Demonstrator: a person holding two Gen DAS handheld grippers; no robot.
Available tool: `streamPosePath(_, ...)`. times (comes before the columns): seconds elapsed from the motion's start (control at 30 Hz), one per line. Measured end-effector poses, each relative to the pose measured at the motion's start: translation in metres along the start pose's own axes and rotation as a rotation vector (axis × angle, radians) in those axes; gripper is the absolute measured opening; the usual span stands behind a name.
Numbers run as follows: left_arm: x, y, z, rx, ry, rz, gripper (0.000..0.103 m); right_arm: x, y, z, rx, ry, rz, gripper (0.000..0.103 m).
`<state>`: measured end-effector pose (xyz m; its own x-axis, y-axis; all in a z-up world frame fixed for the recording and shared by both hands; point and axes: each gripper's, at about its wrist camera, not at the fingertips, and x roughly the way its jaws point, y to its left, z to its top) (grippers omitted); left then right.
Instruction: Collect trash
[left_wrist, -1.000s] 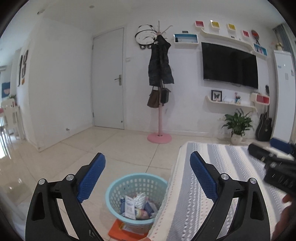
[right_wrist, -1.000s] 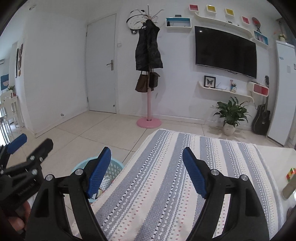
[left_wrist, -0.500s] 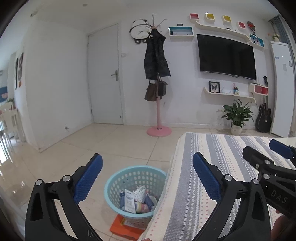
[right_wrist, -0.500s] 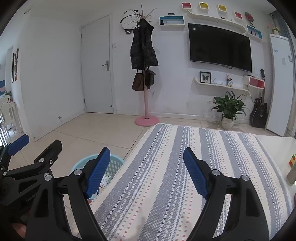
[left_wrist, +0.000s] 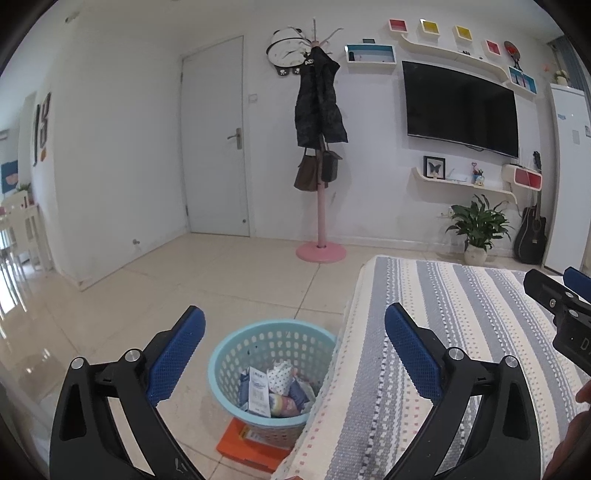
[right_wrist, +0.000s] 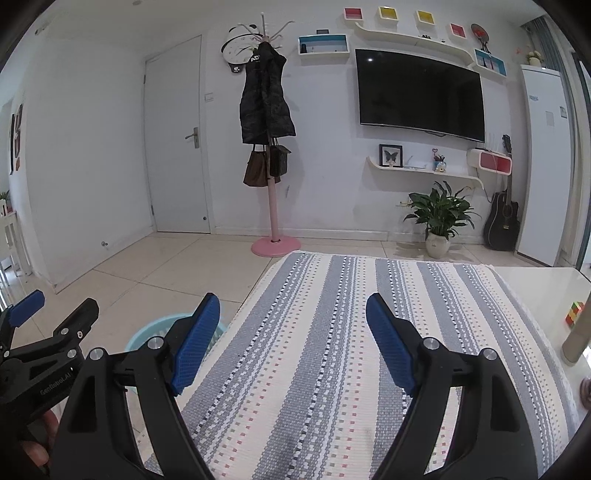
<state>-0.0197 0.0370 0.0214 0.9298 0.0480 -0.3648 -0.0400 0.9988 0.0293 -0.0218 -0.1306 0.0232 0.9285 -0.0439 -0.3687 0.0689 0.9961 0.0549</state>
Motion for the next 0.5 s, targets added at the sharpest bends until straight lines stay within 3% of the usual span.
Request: streamPosePath(0.5,0.004,0.007,0.002,-0.014,0.017,-0.003,0.095,0.003,-0.008,0.002,0.028,0.048,0.017,0.077)
